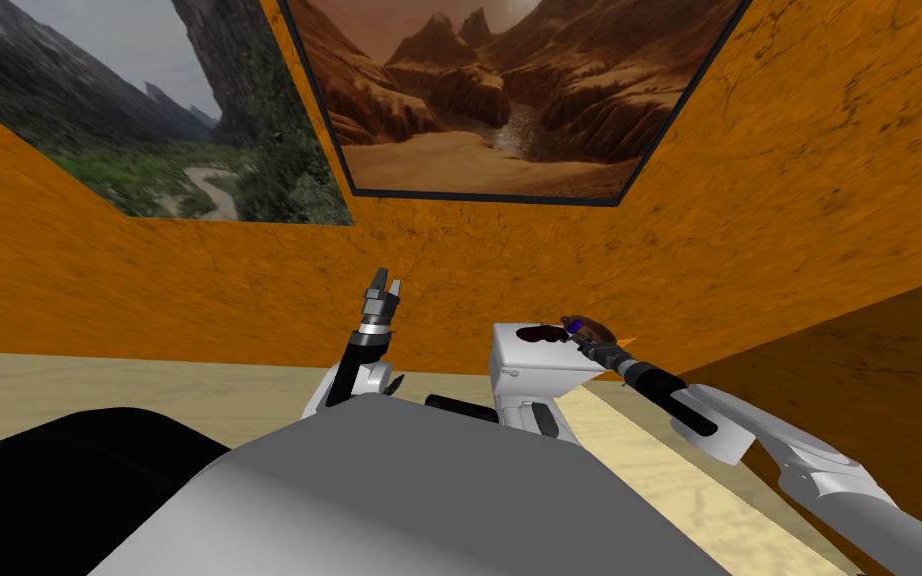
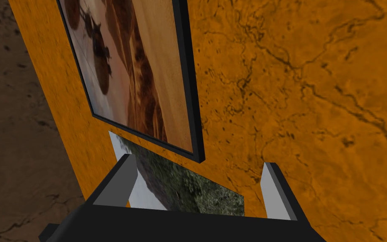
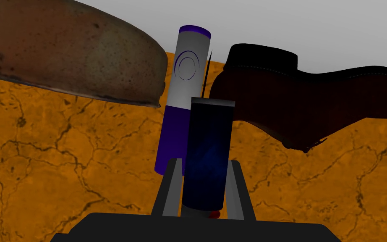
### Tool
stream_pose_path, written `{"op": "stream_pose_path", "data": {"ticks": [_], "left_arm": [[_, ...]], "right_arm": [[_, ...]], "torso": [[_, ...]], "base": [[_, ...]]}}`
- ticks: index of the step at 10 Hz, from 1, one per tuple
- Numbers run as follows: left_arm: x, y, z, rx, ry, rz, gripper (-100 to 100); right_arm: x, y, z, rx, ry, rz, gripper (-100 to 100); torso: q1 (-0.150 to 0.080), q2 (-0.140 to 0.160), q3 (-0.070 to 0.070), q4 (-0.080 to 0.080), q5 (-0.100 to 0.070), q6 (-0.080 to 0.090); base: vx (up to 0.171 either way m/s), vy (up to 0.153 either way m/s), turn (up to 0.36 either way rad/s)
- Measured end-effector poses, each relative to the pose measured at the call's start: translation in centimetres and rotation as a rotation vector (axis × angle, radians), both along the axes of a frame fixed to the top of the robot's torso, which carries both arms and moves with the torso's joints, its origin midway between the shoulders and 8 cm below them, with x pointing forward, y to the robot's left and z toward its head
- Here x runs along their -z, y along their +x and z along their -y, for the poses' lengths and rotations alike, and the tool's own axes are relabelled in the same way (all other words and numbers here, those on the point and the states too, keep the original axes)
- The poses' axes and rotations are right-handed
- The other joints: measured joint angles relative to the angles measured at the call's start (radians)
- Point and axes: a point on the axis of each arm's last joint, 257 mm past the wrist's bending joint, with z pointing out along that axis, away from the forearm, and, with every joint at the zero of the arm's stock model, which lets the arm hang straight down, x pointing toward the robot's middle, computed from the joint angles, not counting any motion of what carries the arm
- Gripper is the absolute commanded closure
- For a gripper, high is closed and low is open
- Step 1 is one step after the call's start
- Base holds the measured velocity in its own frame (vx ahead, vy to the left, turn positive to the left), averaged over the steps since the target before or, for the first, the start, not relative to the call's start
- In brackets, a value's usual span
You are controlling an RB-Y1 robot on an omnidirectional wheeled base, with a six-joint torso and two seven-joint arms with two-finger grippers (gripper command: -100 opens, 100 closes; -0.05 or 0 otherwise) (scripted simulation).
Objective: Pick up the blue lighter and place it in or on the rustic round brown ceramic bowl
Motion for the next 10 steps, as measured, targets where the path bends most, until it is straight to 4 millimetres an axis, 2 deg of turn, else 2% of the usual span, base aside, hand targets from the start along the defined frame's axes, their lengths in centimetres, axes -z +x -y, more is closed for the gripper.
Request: {"op": "stream_pose_path", "data": {"ticks": [8,10], "left_arm": [[0.00,0.00,0.00,0.000,0.000,0.000,0],[0.00,0.00,0.00,0.000,0.000,0.000,0]], "right_arm": [[-0.19,0.00,0.24,0.000,-0.010,0.000,100],[-0.75,0.03,0.60,0.007,-0.010,0.006,100]], "torso": [[0.001,-0.001,-0.001,0.000,0.000,0.000],[0.000,-0.004,-0.002,0.000,0.000,0.000]], "base": [[0.001,0.000,-0.002],[0.082,0.001,-0.006]]}}
